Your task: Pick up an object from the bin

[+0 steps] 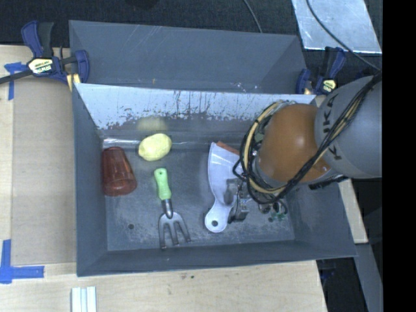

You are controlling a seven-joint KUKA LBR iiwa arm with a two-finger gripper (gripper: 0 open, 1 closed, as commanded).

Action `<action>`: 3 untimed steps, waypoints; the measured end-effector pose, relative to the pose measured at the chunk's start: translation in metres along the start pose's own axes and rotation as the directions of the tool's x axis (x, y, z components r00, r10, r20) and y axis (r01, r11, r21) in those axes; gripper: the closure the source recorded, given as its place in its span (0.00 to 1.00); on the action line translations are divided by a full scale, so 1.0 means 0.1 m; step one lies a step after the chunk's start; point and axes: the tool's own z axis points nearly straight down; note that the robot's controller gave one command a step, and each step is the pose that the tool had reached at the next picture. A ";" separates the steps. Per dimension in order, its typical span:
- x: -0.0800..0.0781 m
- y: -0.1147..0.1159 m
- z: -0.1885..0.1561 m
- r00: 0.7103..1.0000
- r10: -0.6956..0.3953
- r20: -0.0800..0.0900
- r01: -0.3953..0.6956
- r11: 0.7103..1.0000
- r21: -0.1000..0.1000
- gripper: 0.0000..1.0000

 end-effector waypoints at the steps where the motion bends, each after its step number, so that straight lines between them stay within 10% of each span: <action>1: 0.00 0.09 0.08 1.000 -0.026 0.000 0.026 1.000 0.001 1.00; 3: 0.06 0.17 0.05 1.000 -0.024 -0.002 0.024 1.000 0.001 1.00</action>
Offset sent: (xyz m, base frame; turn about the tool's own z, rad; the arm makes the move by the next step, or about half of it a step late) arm -0.0056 0.0174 -0.0061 -0.0064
